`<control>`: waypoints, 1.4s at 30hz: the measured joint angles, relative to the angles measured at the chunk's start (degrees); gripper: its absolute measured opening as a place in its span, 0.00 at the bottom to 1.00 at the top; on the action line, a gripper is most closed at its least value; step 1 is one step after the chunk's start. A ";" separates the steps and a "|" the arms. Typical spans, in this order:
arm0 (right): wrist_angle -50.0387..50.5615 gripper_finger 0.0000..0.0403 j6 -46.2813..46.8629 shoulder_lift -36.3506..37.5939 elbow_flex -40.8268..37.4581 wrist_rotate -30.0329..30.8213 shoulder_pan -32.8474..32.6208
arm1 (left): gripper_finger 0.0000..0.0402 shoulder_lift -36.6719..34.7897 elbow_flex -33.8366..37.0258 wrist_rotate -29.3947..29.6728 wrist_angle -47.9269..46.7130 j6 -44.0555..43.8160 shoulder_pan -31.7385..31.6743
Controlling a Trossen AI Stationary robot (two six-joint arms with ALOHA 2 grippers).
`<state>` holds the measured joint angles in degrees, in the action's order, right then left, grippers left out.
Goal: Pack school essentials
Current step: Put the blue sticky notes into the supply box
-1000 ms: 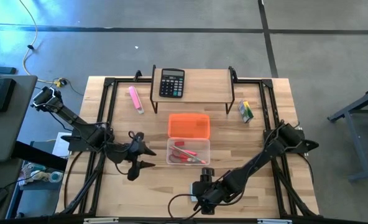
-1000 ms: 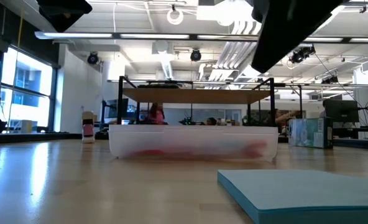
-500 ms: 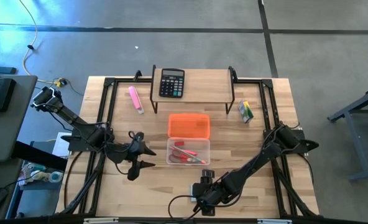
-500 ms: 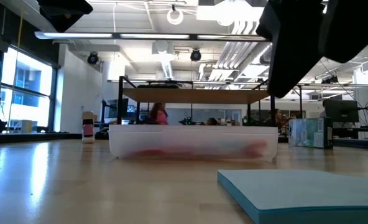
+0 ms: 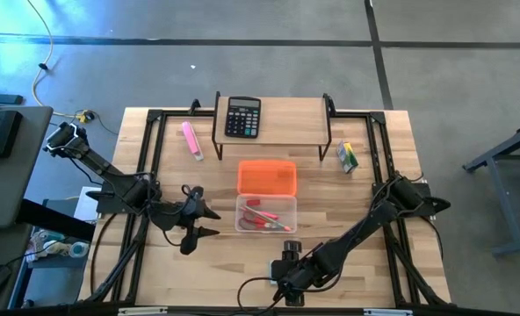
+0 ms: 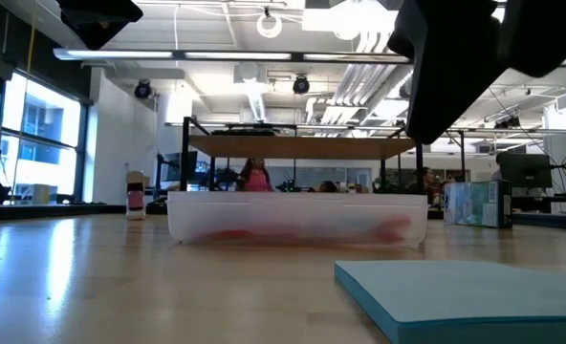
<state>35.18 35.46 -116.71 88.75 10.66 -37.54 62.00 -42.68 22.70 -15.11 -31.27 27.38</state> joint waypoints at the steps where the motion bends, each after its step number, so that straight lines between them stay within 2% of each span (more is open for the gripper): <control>1: 0.14 0.65 -0.58 0.02 0.00 -0.01 0.00 | 0.52 0.00 0.00 0.00 0.00 0.00 0.00; 6: 0.15 0.70 -2.02 0.02 0.00 -0.21 0.00 | 0.52 0.00 0.00 0.00 0.00 0.00 0.00; 15: 0.62 0.97 -1.59 -1.20 0.00 -0.12 0.02 | 0.52 0.00 0.00 0.00 0.02 0.00 0.00; 42: 0.98 0.99 -1.41 -7.17 0.00 1.32 0.78 | 0.52 0.00 0.00 -0.02 0.00 0.00 0.02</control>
<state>36.15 34.04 -123.87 88.75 11.99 -36.76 62.00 -42.68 22.68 -15.11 -31.27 27.40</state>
